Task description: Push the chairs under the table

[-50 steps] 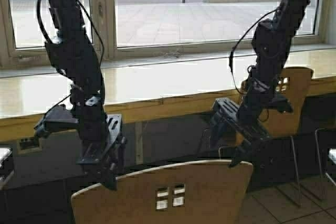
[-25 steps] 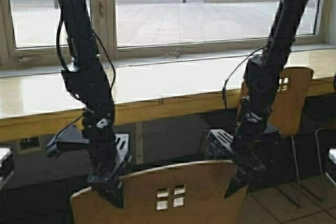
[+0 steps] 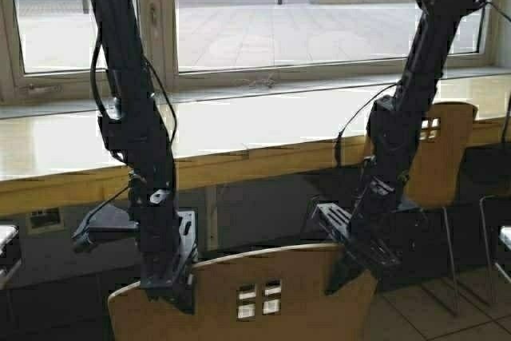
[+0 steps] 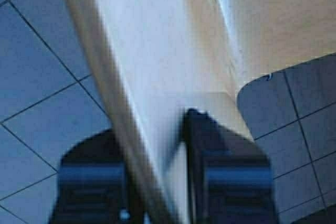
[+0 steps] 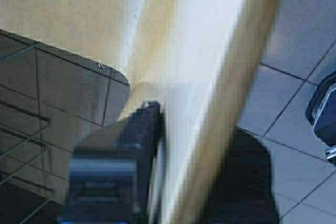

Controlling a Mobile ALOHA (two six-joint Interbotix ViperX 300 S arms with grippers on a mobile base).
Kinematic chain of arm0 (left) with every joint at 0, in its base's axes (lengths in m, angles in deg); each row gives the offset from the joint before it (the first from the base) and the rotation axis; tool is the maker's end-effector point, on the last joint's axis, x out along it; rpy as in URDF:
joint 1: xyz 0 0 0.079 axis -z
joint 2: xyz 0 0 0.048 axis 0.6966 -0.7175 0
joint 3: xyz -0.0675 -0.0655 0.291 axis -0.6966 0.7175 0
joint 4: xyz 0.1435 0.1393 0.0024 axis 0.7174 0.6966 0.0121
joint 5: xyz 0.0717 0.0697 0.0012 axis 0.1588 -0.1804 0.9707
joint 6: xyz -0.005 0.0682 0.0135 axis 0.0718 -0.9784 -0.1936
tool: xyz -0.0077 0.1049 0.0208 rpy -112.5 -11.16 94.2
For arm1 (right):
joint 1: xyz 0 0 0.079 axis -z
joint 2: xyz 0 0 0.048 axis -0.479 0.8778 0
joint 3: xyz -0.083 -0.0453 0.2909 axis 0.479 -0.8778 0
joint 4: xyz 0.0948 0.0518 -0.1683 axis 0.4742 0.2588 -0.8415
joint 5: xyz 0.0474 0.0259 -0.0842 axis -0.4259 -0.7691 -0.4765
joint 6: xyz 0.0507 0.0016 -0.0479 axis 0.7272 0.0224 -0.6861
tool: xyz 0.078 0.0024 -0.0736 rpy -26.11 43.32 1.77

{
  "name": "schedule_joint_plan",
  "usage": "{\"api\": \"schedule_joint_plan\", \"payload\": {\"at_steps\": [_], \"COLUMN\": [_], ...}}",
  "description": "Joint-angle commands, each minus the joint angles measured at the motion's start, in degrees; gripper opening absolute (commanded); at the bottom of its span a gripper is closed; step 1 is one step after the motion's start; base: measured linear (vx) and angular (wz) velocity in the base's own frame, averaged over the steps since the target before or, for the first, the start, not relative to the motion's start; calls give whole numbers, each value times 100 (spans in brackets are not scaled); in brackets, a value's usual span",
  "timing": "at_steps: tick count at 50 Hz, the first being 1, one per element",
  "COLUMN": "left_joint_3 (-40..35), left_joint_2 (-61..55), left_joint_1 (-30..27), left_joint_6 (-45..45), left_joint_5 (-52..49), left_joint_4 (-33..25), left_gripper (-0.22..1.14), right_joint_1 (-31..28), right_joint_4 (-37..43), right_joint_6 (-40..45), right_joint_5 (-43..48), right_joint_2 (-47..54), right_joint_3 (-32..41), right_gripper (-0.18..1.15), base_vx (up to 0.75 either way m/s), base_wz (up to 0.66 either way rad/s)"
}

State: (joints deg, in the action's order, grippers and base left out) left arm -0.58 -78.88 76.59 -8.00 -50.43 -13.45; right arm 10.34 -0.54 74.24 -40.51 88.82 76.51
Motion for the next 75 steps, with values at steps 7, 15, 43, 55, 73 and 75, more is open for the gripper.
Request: {"api": "schedule_joint_plan", "payload": {"at_steps": [7,15,43,55,73,75], "left_joint_3": [62,18,-422,-536,-563,-554], "left_joint_2": [185,167,-79,-123,-255,-255], "left_joint_1": [18,0,-352,-571,-659,-686], "left_joint_6": [-141,-132,-132,-167,-220,-220], "left_joint_5": [9,9,211,404,352,352], "left_joint_4": [-105,-114,-114,-114,0,0], "left_gripper": [1,4,4,4,4,4], "right_joint_1": [-26,-35,-26,-26,-70,-79], "right_joint_4": [-79,-141,-185,-185,-290,-290], "right_joint_6": [-149,-167,-211,-220,-299,-290], "right_joint_5": [-53,-53,-202,-272,-343,-352], "right_joint_2": [-281,-352,211,404,431,422], "right_joint_3": [-229,-229,457,738,668,668], "right_gripper": [3,4,4,4,4,4], "base_vx": [0,1,11,19,25,23], "base_wz": [1,4,16,13,3,3]}}
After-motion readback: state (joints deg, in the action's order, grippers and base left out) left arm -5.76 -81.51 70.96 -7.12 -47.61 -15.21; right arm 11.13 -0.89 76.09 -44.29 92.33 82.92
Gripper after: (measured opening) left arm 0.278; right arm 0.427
